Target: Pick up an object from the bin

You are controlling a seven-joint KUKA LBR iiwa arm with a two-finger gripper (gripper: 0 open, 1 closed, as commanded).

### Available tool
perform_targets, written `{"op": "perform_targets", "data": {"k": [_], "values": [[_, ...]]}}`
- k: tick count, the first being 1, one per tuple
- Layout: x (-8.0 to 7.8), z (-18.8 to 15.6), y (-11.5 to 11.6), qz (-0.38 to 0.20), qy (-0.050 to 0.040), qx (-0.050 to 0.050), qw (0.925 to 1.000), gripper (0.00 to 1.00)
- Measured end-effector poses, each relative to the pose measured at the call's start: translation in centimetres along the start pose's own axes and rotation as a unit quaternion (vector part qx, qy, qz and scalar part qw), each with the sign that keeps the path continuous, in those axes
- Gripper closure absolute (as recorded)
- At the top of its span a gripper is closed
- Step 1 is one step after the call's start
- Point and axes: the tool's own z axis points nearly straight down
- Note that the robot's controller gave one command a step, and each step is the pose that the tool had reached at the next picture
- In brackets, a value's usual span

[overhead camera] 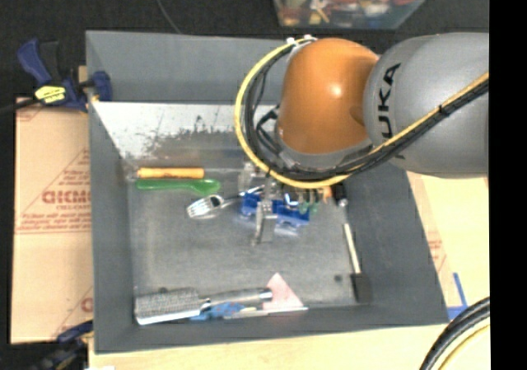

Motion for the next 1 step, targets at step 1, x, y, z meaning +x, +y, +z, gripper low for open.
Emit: {"op": "perform_targets", "data": {"k": [1], "values": [[-0.14, -0.32, -0.07, 0.002, -0.0031, 0.000, 1.0000, 0.00]]}}
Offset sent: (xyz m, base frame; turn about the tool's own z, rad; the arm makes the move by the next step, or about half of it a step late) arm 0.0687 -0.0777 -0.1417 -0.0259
